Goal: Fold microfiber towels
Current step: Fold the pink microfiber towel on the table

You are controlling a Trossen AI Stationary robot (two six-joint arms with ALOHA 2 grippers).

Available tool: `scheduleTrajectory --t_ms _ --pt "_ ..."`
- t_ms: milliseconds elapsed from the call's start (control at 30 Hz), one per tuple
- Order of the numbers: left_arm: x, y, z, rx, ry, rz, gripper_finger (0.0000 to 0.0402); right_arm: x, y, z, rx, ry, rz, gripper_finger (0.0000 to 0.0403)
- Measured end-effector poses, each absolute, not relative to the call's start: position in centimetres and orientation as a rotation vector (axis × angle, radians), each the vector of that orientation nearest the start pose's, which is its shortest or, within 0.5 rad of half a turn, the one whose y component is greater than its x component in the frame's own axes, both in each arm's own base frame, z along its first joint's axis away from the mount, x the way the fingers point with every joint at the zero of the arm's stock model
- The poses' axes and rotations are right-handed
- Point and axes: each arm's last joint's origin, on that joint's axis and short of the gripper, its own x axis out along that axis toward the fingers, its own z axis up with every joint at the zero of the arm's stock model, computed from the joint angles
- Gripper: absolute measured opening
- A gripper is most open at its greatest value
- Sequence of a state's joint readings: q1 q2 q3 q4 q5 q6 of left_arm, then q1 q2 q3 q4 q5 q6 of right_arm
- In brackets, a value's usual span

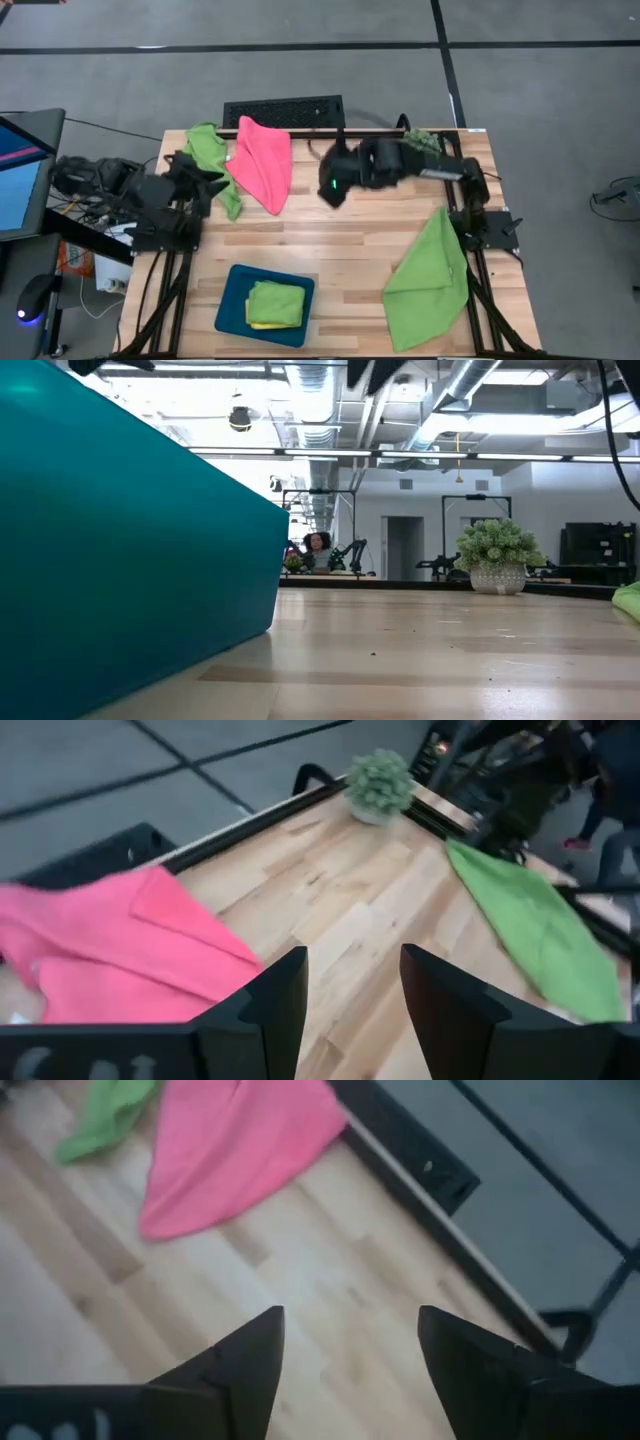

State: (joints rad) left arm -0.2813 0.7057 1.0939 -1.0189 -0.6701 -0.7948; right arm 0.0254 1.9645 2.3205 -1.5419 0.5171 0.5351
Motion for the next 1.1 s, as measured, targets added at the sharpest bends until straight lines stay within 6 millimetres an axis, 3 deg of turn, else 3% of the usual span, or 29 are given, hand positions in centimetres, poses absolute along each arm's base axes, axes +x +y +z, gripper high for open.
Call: scheduleTrajectory --t_ms 100,200,300,433,567,667,833,1000,1100 --pt "10.6 0.1 37.1 -0.537 0.384 0.588 0.0154 36.5 -4.3 40.6 0.141 0.985 -0.709 0.0259" --pt "11.7 1.3 37.1 -0.585 0.381 0.62 0.0154 37.4 -8.5 39.6 0.18 0.963 -0.655 0.0259" --pt "12.8 2.5 37.0 -0.607 0.383 0.652 0.0154 38.7 -12.3 38.2 0.274 0.833 -0.571 0.026" --pt "14.4 3.9 36.2 -0.602 0.433 0.723 0.0154 39.7 -15.3 35.5 0.306 0.748 -0.601 0.026" --pt "16.5 5.3 34.1 -0.574 0.56 0.716 0.0154 39.7 -15.8 32.1 0.316 0.823 -0.627 0.026" --pt "18.4 6.1 30.6 -0.492 0.715 0.704 0.0154 39.1 -15.5 31.8 0.34 0.88 -0.622 0.026" --pt "20.5 6.5 24.8 -0.333 0.842 0.542 0.0154 35.9 -14.5 34.6 0.335 0.943 -0.656 0.026" --pt "21.1 6.3 20.4 -0.27 0.784 0.371 0.0154 33.1 -14.1 37.3 0.325 0.915 -0.708 0.026" --pt "21.0 6.2 18.7 -0.235 0.719 0.292 0.0154 31.7 -14.0 38.6 0.334 0.896 -0.725 0.026"
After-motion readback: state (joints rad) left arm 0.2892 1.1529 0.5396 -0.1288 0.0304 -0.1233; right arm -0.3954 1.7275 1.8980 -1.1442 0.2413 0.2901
